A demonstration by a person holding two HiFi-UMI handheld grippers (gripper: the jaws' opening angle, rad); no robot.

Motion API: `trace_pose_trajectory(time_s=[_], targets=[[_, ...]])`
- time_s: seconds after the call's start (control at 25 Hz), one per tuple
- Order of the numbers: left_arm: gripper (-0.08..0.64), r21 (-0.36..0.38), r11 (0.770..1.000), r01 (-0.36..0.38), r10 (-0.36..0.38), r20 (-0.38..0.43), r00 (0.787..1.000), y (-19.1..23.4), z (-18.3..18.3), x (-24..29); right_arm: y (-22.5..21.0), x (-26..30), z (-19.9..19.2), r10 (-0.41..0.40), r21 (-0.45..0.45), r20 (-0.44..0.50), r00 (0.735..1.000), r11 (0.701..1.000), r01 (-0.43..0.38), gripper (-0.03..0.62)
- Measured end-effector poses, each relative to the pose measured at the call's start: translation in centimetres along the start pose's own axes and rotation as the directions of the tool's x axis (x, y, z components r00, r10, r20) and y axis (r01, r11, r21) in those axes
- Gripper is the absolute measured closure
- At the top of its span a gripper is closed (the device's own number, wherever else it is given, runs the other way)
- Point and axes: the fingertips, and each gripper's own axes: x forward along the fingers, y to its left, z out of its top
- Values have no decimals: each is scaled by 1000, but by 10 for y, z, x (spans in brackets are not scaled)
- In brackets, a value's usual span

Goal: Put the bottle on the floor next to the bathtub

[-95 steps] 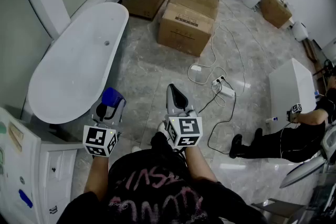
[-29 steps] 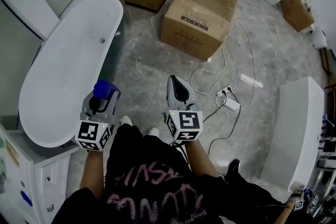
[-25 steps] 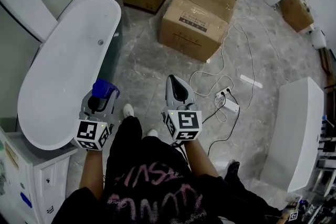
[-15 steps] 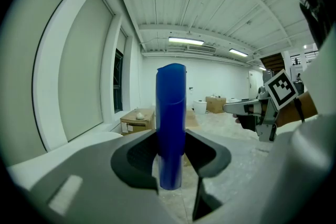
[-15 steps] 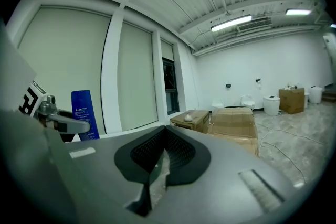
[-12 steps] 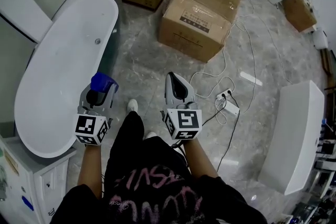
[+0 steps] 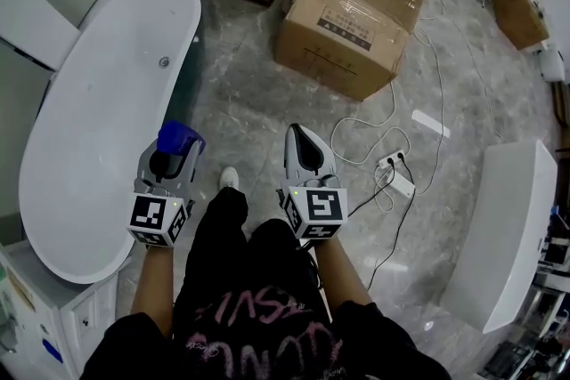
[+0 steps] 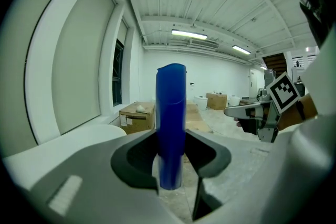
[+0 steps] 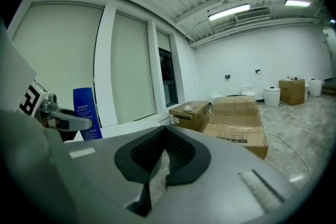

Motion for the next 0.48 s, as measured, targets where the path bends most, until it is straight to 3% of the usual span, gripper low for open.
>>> trace_pose_trajectory(time_s=[0.48], targets=[[396,-7,1000,13,-13,-12,1000,22,-71,54,-16,54,-69,-1,-19,-27,1000,1000,0,568]])
